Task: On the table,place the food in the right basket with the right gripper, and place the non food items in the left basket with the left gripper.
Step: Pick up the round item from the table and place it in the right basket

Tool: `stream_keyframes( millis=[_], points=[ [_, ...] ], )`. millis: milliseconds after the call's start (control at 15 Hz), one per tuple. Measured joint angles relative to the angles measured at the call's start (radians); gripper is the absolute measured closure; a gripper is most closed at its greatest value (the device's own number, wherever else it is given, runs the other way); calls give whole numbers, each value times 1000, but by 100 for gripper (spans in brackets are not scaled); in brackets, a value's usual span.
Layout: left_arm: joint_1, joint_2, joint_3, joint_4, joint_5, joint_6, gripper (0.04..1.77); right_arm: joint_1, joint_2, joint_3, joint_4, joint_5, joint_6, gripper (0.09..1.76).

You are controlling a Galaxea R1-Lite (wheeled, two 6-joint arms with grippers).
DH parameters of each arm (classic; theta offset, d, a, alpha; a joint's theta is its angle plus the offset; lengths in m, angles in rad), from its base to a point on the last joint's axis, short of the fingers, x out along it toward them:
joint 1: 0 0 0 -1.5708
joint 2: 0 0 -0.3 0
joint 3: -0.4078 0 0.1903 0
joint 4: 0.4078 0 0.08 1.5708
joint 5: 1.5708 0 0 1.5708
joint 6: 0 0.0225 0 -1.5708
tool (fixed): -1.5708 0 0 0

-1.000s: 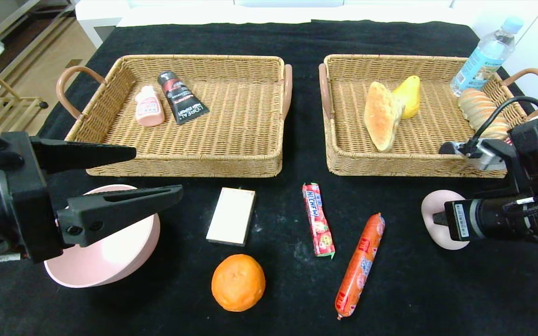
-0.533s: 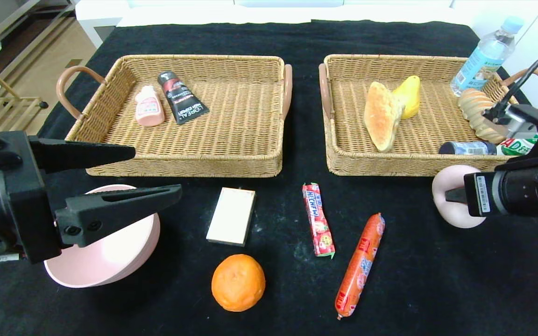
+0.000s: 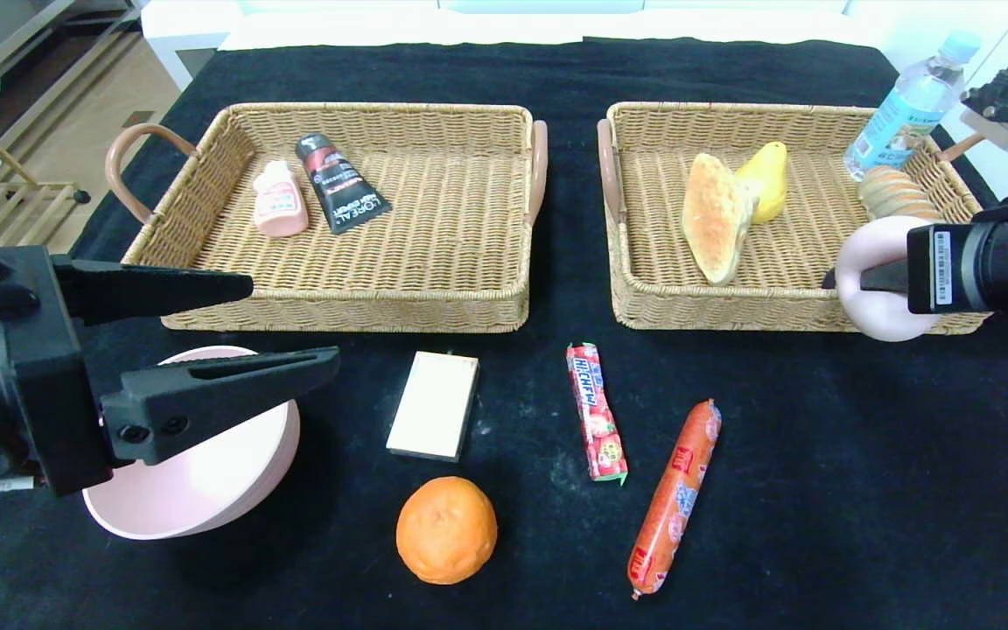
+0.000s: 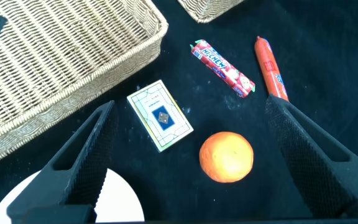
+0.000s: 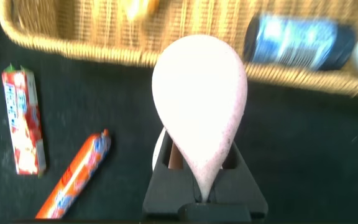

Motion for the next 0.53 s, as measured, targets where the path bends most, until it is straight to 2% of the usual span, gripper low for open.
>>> stream_keyframes(
  millis=[533],
  points=[
    [-1,-1,1,3,-2,0,9,-81,121,-211,-1,-36,-30,169]
  ],
)
